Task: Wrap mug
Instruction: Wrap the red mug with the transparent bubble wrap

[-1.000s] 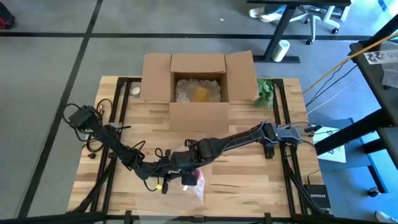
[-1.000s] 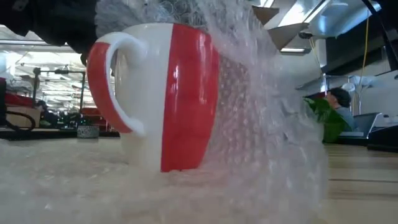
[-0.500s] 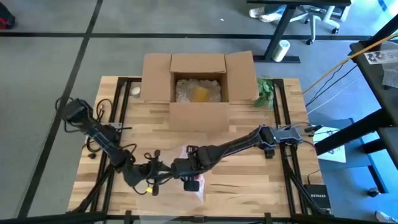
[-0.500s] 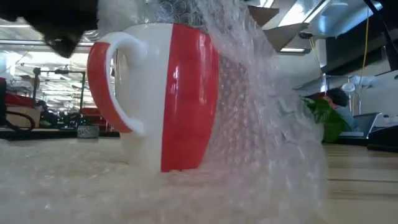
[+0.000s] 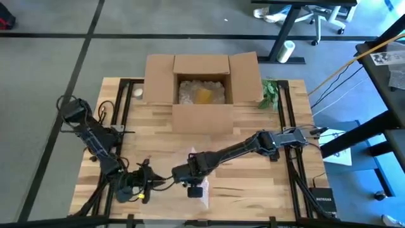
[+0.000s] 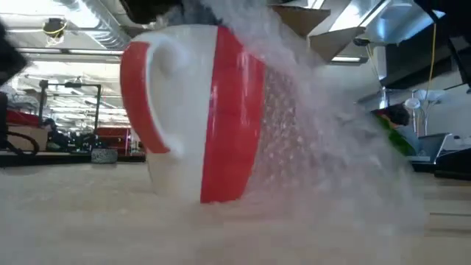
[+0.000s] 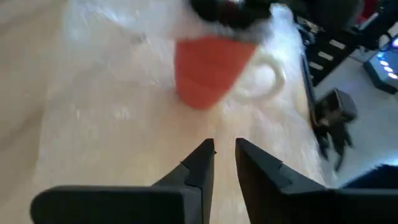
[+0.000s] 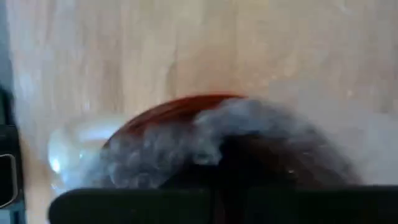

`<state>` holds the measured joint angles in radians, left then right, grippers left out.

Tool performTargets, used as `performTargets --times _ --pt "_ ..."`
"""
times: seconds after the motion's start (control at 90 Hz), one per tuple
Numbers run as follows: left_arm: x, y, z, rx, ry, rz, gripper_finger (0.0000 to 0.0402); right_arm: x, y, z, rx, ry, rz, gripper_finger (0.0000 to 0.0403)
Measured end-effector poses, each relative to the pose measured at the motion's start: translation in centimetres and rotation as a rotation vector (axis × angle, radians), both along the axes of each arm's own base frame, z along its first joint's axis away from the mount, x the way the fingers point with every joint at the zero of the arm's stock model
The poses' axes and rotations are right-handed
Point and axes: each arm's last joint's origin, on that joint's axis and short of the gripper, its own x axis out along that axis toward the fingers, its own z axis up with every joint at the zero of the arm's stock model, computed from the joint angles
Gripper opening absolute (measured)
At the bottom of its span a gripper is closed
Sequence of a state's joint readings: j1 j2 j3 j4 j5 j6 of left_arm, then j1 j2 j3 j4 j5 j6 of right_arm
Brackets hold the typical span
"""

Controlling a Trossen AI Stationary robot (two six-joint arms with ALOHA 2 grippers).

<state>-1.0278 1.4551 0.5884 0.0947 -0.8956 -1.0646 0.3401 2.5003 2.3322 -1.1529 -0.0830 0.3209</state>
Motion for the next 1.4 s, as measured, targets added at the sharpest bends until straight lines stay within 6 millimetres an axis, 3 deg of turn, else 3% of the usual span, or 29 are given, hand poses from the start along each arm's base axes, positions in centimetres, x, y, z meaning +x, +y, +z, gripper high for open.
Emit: performTargets --times 0.356,0.489,0.744,1.033,1.4 --pt "-3.7 0.1 -1.5 -0.086 0.101 0.09 0.0048 0.2 -1.2 -0.3 -0.053 0.017 -0.045 0.0" --pt "-4.5 0.7 -2.1 -0.086 0.215 0.1 0.0046 0.2 -1.2 -0.3 -0.053 0.014 -0.045 0.0" --pt "-4.8 0.9 -2.4 0.071 0.316 -0.024 0.004 0.2 -1.2 -0.3 -0.05 0.01 -0.046 0.0" --pt "-4.8 0.8 -2.4 0.17 0.328 -0.109 0.0087 0.2 -1.1 -0.3 -0.037 0.013 -0.051 0.0" --pt "-5.0 1.4 -3.5 0.138 0.364 -0.13 0.0146 0.4 -1.0 -0.3 -0.01 0.0 -0.063 0.0"
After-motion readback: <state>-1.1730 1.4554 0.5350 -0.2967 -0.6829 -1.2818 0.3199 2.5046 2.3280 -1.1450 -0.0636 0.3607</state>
